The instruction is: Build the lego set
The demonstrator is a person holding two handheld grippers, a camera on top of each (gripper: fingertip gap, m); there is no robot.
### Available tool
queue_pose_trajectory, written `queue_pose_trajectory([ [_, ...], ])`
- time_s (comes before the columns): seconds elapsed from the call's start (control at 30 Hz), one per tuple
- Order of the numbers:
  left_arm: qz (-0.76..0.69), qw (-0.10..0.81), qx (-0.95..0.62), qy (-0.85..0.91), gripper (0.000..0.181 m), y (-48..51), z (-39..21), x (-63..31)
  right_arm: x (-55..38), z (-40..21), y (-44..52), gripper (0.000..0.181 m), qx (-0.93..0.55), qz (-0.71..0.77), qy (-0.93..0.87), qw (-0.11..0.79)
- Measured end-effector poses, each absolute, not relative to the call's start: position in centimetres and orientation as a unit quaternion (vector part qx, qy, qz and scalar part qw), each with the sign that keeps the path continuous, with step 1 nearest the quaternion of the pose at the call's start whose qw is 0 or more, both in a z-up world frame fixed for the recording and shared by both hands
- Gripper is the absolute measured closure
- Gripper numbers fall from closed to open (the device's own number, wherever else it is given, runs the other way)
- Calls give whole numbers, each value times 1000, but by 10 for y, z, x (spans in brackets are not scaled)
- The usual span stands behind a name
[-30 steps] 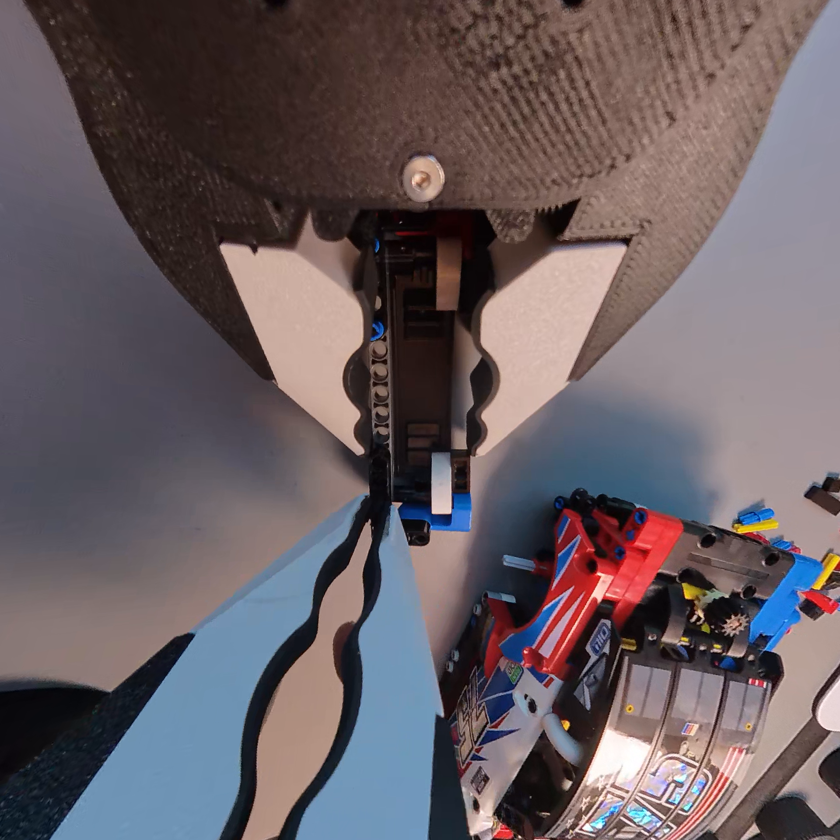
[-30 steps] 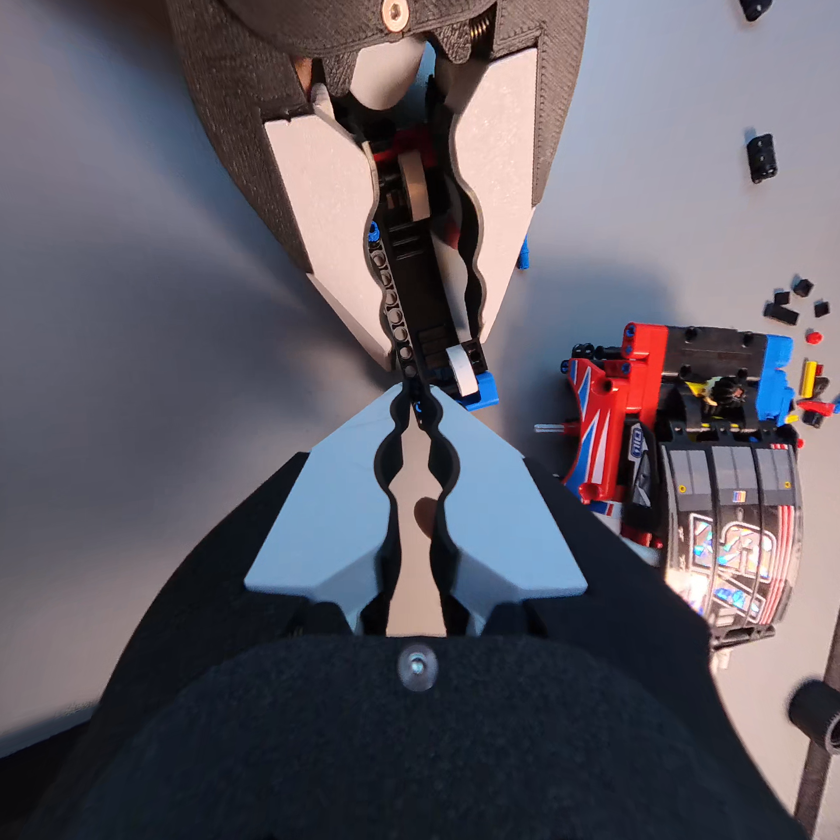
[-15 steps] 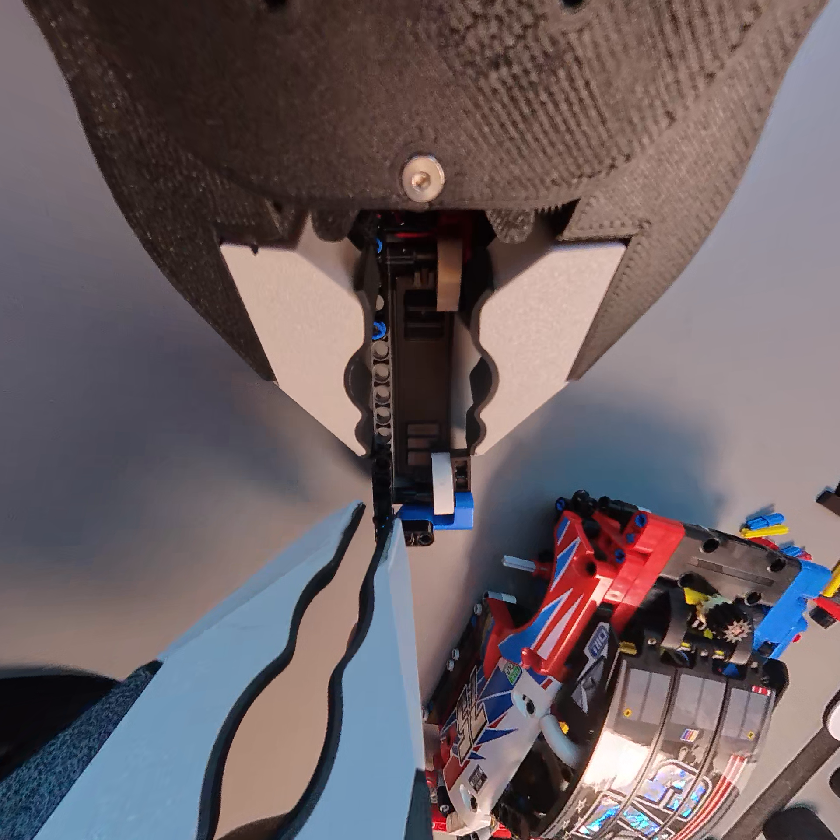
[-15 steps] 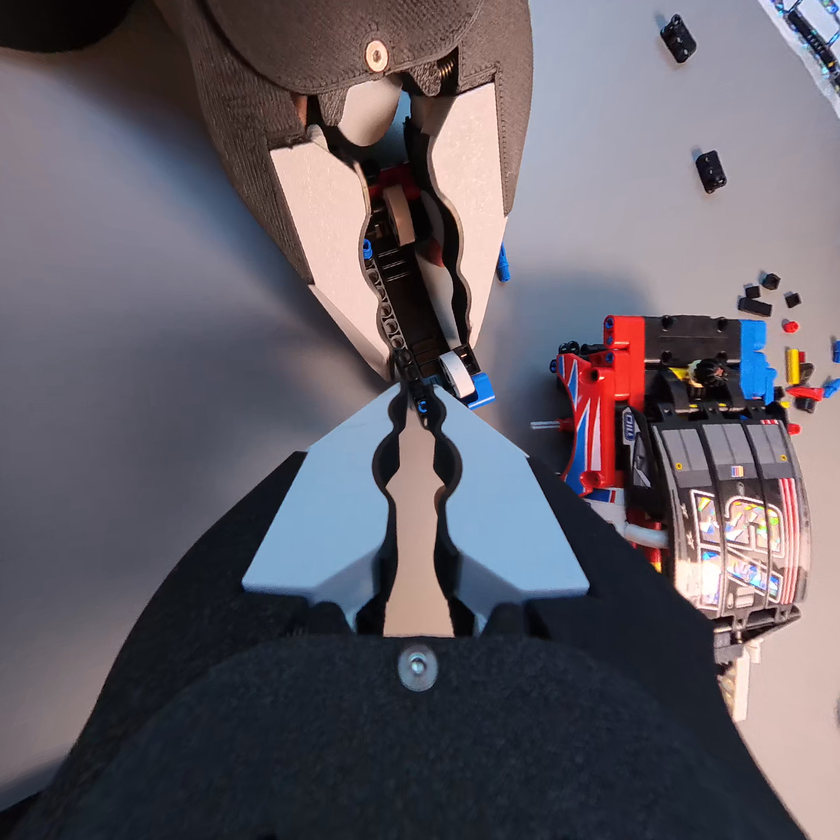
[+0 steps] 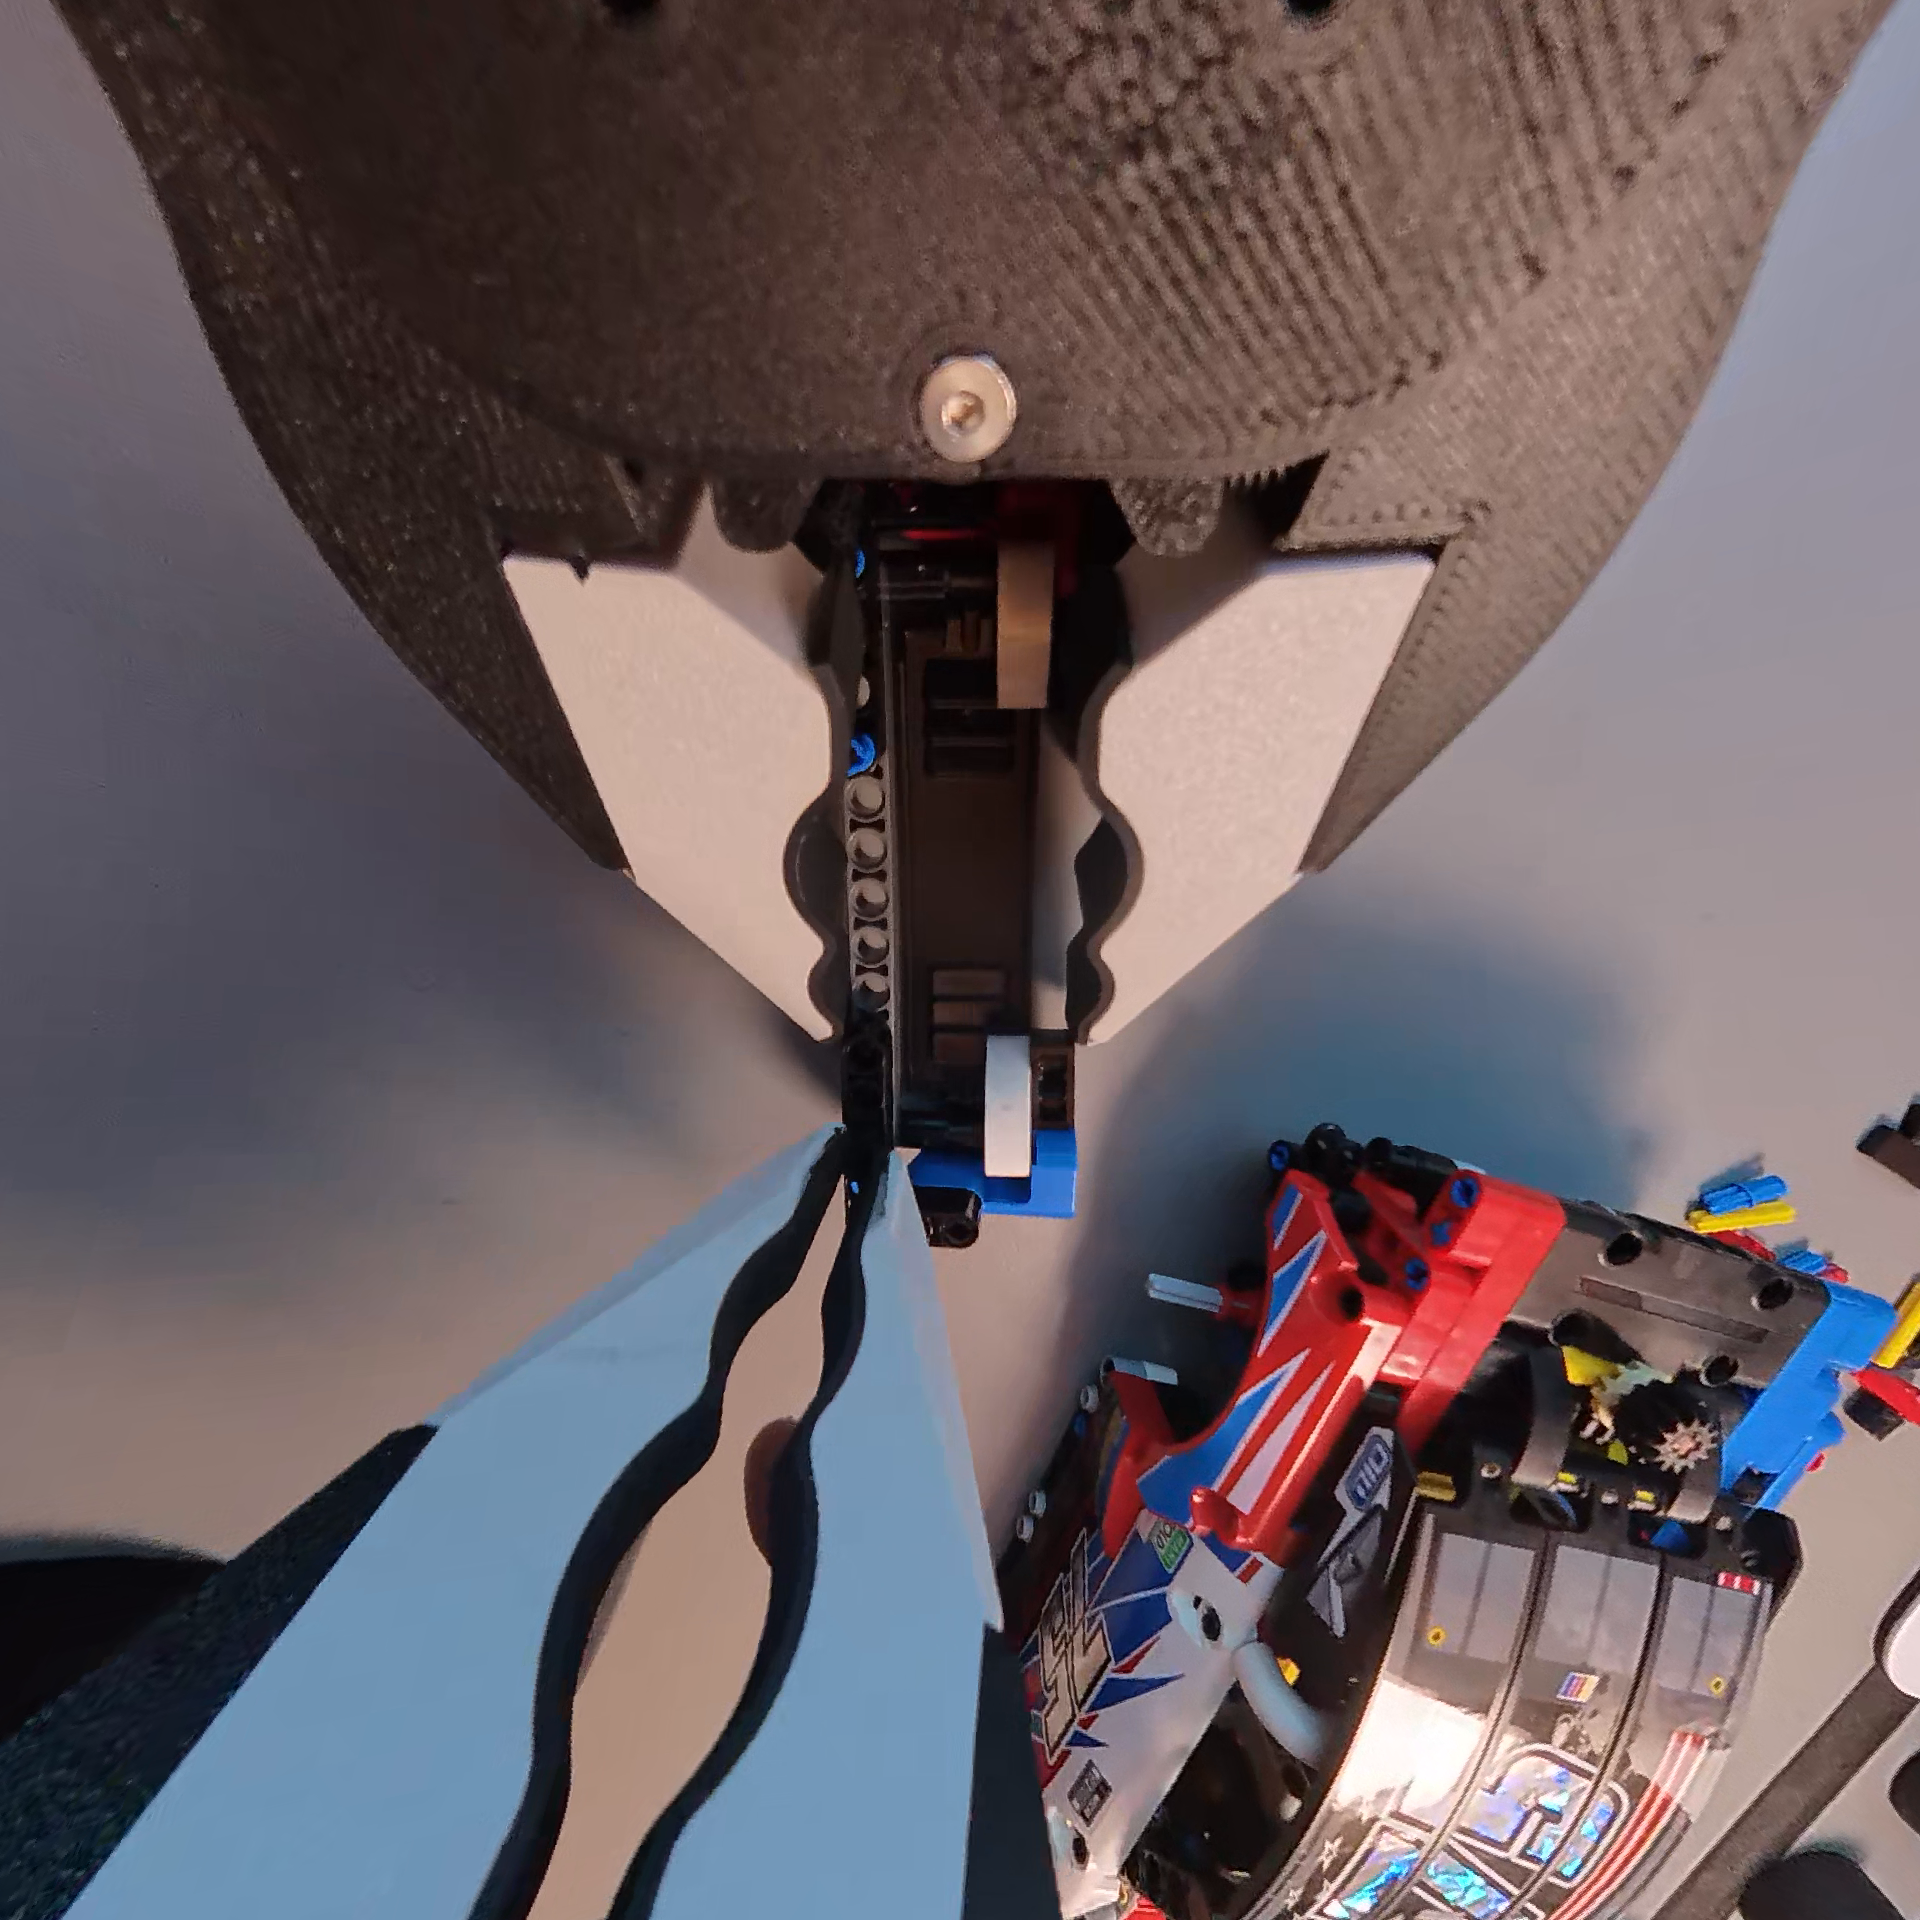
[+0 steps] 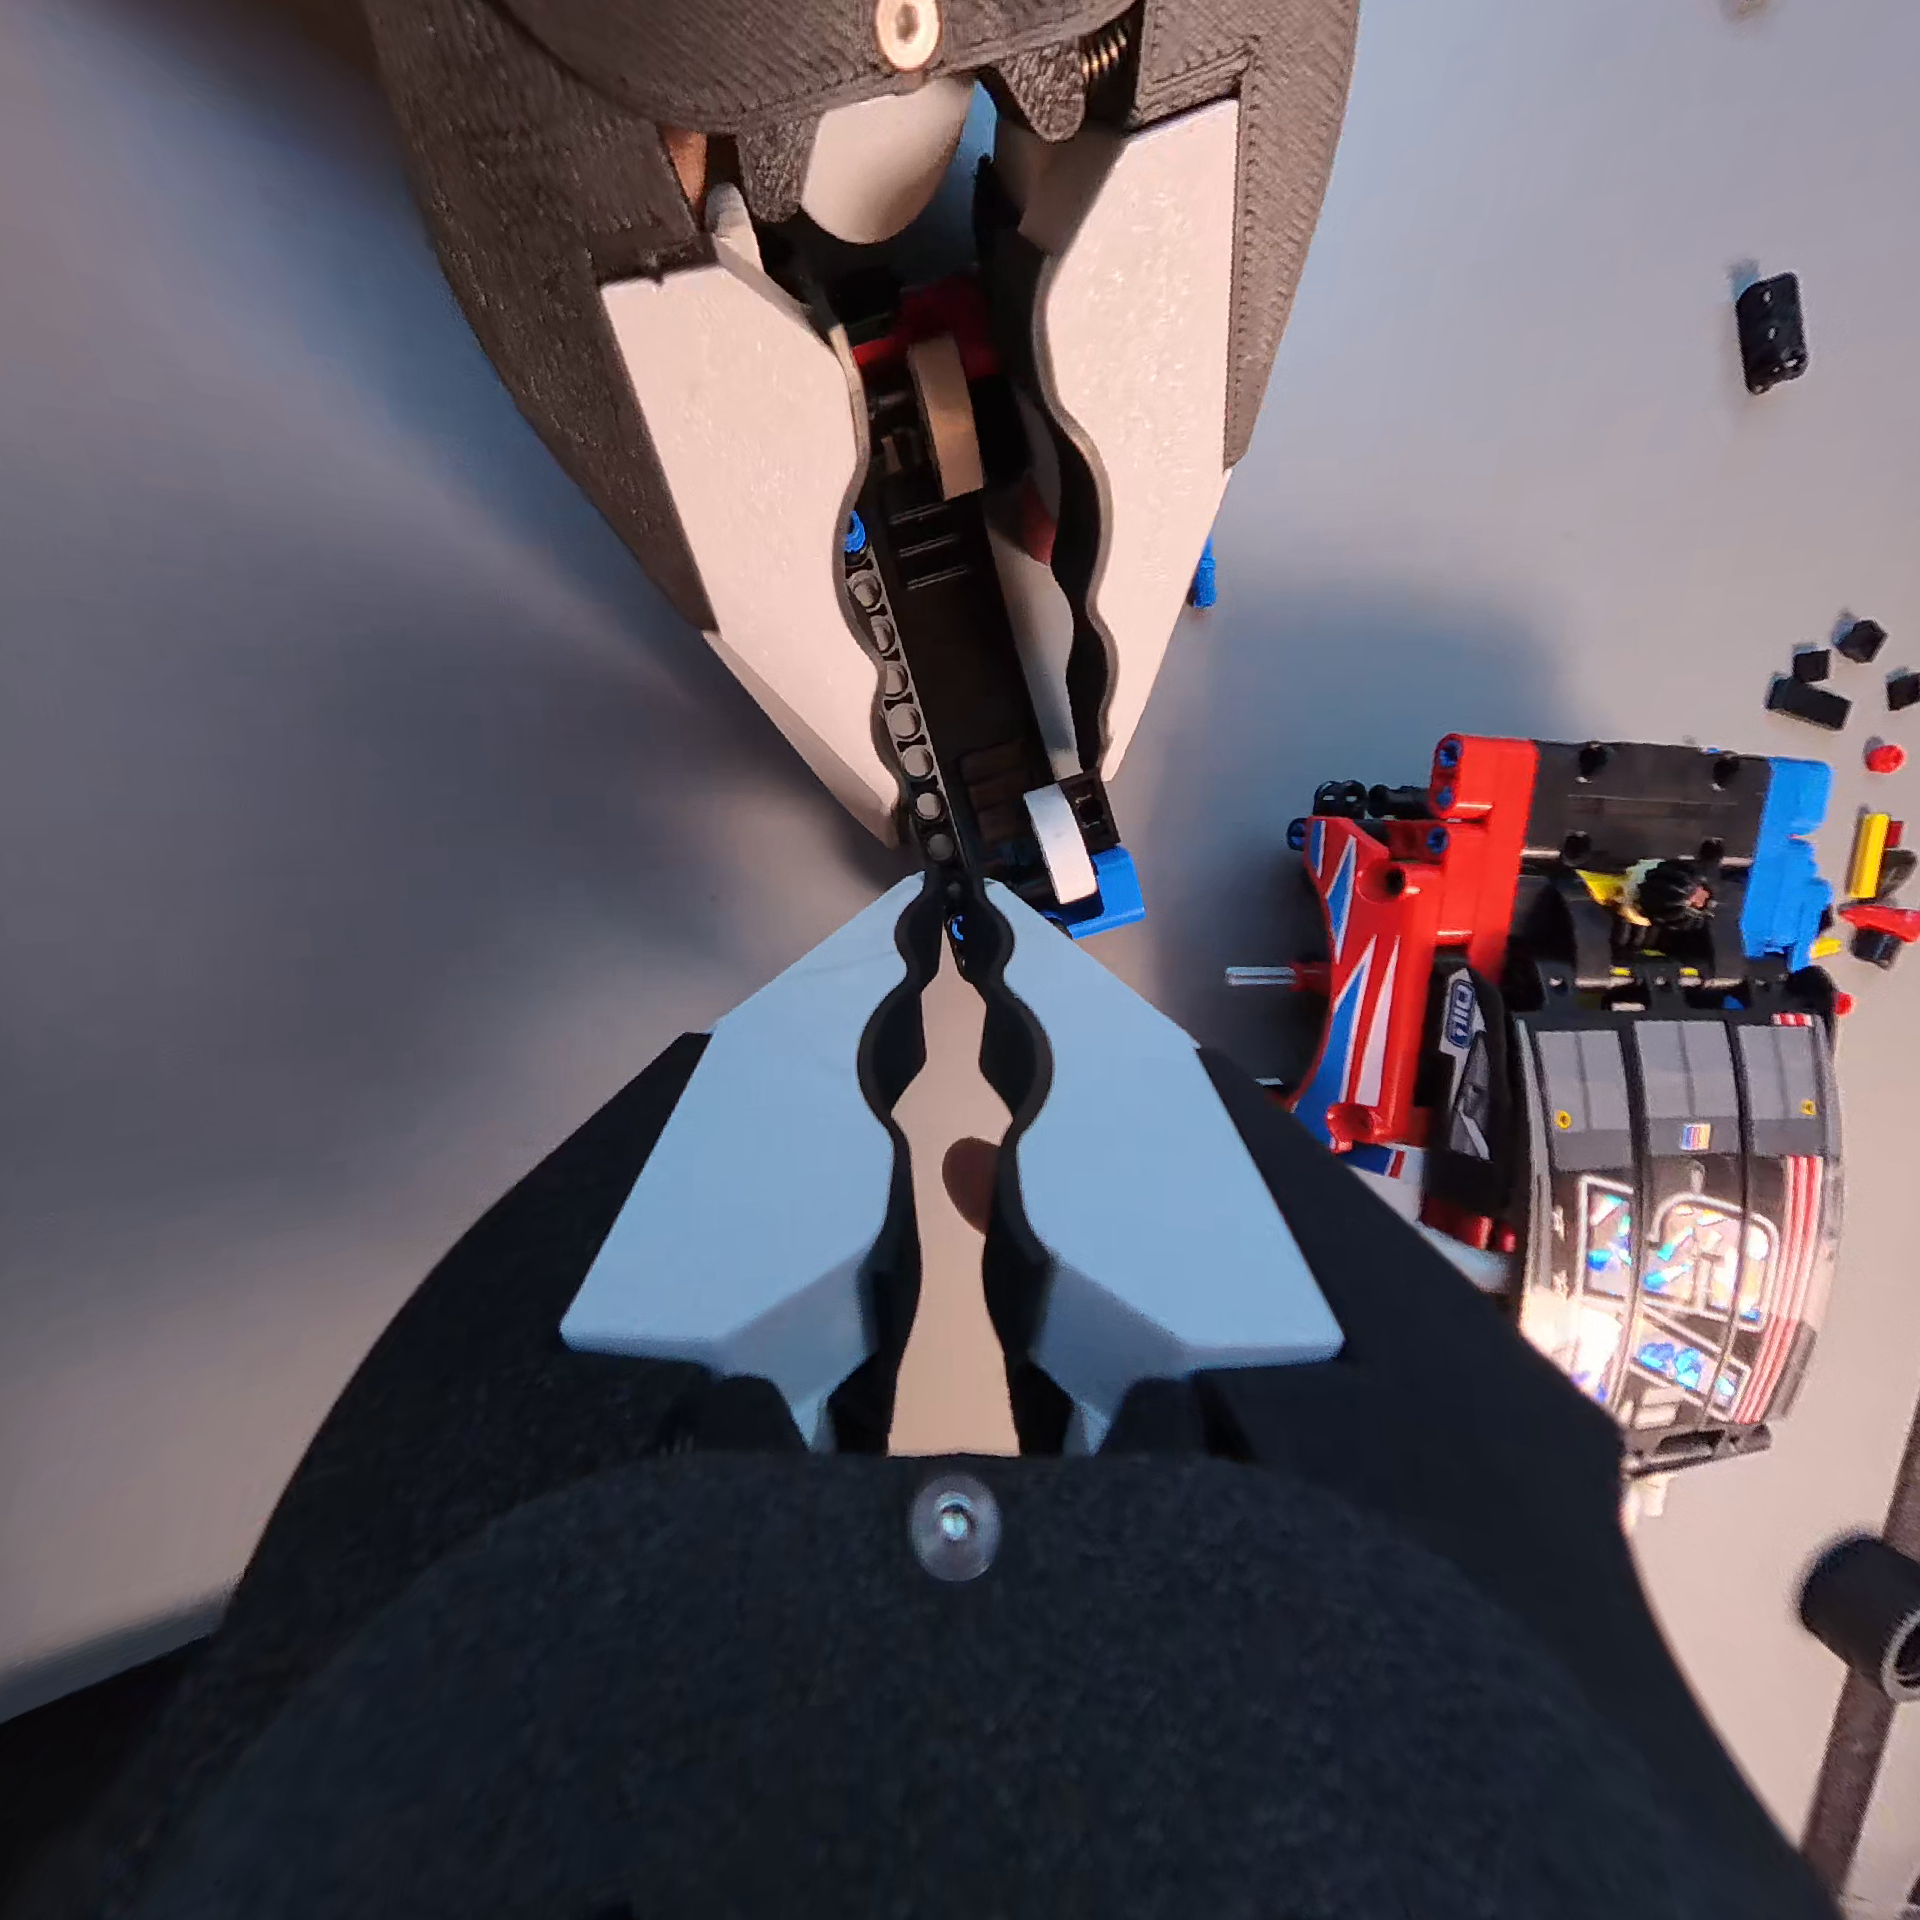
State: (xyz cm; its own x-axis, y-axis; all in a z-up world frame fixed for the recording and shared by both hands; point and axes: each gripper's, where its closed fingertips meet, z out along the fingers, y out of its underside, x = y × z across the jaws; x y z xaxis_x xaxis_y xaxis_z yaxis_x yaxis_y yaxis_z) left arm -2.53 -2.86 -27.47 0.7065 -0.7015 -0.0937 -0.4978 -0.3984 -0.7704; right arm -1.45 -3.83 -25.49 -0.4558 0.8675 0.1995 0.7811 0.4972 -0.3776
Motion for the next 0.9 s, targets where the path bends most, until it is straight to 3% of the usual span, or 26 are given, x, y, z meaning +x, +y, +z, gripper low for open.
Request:
queue_pose_trajectory([
  [0.3,-140,411,-829,353,142,-28,-273,-27,-17,-247,-39,171,-463,126,-841,249],
  [0.5,-151,409,-829,351,142,-29,-272,-27,-19,-244,-39,163,-357,77,-858,362],
  [0.7,-145,408,-832,346,142,-27,-273,-29,-24,-251,-35,171,-302,26,-850,431],
  [0.9,-133,413,-829,353,141,-27,-273,-29,-23,-252,-37,173,-340,62,-831,435],
])
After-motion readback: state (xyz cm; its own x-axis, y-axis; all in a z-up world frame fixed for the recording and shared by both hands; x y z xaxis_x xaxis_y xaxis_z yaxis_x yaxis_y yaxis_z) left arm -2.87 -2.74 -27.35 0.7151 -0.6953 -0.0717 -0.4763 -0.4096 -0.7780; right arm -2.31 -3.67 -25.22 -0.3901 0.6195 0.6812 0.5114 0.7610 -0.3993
